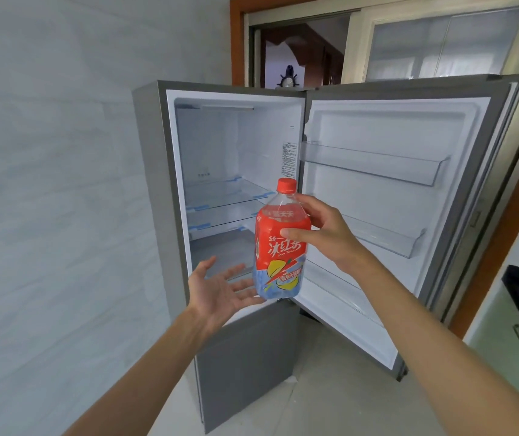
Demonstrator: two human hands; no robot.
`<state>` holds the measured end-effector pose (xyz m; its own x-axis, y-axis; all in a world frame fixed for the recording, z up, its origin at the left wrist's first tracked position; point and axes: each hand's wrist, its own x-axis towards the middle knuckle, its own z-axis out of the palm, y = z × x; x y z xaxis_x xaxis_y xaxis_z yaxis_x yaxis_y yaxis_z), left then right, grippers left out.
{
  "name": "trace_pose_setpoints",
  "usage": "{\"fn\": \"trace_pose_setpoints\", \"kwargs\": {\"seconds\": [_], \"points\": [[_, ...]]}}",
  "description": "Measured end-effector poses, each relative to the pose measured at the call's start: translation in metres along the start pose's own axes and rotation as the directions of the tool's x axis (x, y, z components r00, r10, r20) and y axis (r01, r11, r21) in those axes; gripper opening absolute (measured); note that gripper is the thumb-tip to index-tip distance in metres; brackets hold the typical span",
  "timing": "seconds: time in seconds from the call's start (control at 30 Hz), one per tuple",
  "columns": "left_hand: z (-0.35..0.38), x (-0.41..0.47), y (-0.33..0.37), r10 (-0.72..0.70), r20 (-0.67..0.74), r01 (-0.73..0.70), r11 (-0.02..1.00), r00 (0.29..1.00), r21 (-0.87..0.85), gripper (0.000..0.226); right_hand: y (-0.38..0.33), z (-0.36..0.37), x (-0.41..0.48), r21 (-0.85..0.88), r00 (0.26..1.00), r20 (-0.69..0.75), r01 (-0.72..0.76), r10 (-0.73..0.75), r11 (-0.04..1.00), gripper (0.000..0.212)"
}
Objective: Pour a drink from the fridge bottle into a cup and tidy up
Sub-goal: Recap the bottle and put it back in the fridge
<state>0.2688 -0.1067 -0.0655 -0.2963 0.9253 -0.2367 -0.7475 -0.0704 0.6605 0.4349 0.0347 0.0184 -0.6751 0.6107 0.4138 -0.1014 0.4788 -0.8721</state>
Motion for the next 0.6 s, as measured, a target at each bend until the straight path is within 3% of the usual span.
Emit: {"fn": "trace_pose_setpoints", "kwargs": {"seconds": [0.6], "points": [[-0.024, 0.18, 0.096, 0.006, -0.007, -0.006, 1.0, 1.0, 0.027, 0.07, 0.082, 0.004, 0.182, 0.027, 1.0, 0.029, -0.011, 0.01, 1.0, 0.069]]}}
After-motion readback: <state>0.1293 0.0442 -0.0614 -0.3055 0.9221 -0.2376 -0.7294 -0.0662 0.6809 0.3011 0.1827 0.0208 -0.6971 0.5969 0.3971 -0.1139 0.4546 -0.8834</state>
